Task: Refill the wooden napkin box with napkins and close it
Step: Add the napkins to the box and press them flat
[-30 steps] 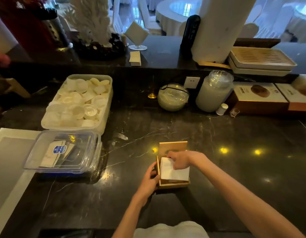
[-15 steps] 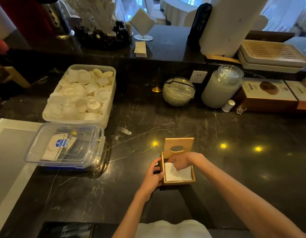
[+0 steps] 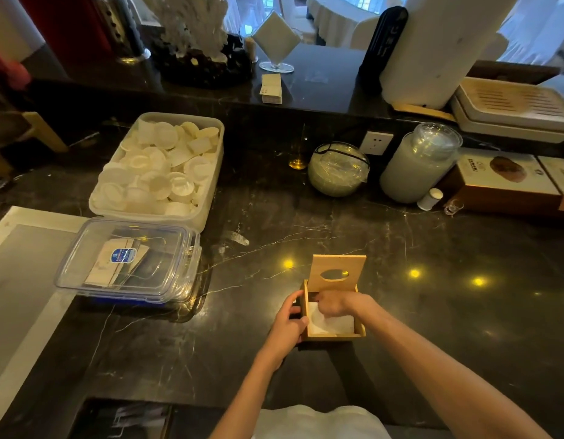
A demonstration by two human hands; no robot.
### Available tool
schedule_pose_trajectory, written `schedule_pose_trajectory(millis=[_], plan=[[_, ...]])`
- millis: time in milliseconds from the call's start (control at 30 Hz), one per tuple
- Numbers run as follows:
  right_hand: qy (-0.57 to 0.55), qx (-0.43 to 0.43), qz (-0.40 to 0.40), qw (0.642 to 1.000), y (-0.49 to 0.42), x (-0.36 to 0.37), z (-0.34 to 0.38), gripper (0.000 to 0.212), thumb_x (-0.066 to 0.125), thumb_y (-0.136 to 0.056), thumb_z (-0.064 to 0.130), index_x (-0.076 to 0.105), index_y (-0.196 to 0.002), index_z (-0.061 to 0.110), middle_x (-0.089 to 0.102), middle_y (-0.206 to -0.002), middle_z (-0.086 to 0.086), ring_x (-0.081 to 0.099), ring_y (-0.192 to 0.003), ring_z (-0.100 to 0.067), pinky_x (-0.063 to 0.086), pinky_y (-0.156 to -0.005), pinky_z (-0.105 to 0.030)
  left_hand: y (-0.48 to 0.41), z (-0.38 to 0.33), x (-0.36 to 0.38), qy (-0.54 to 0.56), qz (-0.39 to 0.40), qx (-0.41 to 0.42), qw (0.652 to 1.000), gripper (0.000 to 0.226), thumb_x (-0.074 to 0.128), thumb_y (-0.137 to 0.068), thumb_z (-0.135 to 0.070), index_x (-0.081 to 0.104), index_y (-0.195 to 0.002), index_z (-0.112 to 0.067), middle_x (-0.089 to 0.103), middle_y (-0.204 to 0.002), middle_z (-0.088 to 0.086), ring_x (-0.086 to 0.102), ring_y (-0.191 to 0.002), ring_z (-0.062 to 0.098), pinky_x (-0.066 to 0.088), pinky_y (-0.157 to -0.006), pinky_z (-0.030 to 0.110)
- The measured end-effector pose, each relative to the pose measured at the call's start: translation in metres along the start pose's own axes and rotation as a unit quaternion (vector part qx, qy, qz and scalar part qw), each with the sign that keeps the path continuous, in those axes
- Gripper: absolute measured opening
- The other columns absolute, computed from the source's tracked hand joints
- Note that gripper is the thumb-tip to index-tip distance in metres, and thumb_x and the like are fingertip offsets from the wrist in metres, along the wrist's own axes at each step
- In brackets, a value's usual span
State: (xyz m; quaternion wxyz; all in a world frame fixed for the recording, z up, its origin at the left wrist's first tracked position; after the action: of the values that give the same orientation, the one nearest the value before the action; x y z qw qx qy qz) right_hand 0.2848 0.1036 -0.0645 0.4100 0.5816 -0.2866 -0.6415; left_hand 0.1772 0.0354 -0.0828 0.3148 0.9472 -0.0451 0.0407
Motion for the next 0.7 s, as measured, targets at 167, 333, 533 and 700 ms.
schedule_pose_trajectory(millis=[167, 333, 533, 700], plan=[[-0.03, -0.006, -0.009, 0.999, 0.013, -0.002, 0.001, 0.055, 0.045, -0.092, 0.014, 0.041, -0.147, 0.017, 0.046, -0.149, -0.01, 0.041, -0.138, -0.029, 0.034, -0.113, -0.043, 0.002, -0.002, 0.001, 0.002, 0.005, 0.002, 1.0, 0.059, 0.05, -0.096, -0.008, 0.038, -0.14, -0.045, 0.049, -0.136, 0.001, 0.056, -0.117, 0.022, 0.057, -0.09, 0.037], [-0.025, -0.011, -0.072, 0.997, 0.018, -0.007, 0.003, 0.051, 0.051, -0.087, 0.018, 0.052, -0.138, 0.018, 0.06, -0.132, -0.01, 0.056, -0.12, -0.029, 0.048, -0.099, -0.038, 0.002, -0.002, 0.002, -0.005, 0.002, 0.001, 1.0, 0.059, 0.05, -0.095, -0.009, 0.038, -0.138, -0.048, 0.049, -0.136, 0.001, 0.056, -0.117, 0.023, 0.057, -0.088, 0.036], [-0.001, -0.007, -0.083, 0.996, 0.021, -0.006, 0.004, 0.05, 0.048, -0.085, 0.022, 0.056, -0.134, 0.016, 0.063, -0.128, -0.009, 0.059, -0.114, -0.027, 0.051, -0.094, -0.038, 0.003, -0.002, 0.002, -0.022, -0.004, -0.003, 1.0, 0.058, 0.048, -0.097, -0.009, 0.036, -0.139, -0.048, 0.047, -0.137, 0.002, 0.054, -0.118, 0.024, 0.052, -0.077, 0.03], [0.04, -0.014, -0.076, 0.996, 0.025, -0.007, 0.008, 0.047, 0.048, -0.084, 0.025, 0.059, -0.129, 0.016, 0.065, -0.121, -0.009, 0.062, -0.108, -0.028, 0.052, -0.09, -0.038, 0.008, -0.007, 0.005, -0.037, -0.005, 0.001, 0.999, 0.064, 0.047, -0.099, -0.009, 0.024, -0.145, -0.047, 0.046, -0.135, 0.001, 0.055, -0.114, 0.024, 0.051, -0.07, 0.024]])
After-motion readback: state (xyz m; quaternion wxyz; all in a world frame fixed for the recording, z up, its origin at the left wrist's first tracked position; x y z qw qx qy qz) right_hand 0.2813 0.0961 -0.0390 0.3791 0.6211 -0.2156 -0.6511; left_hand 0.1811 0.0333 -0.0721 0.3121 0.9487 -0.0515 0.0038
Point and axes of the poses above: each hand's wrist, its own y-axis away from the middle knuckle, its own x-axis out of the palm, z = x × y, the point moved 9 cm from there along -y, towards the middle knuckle
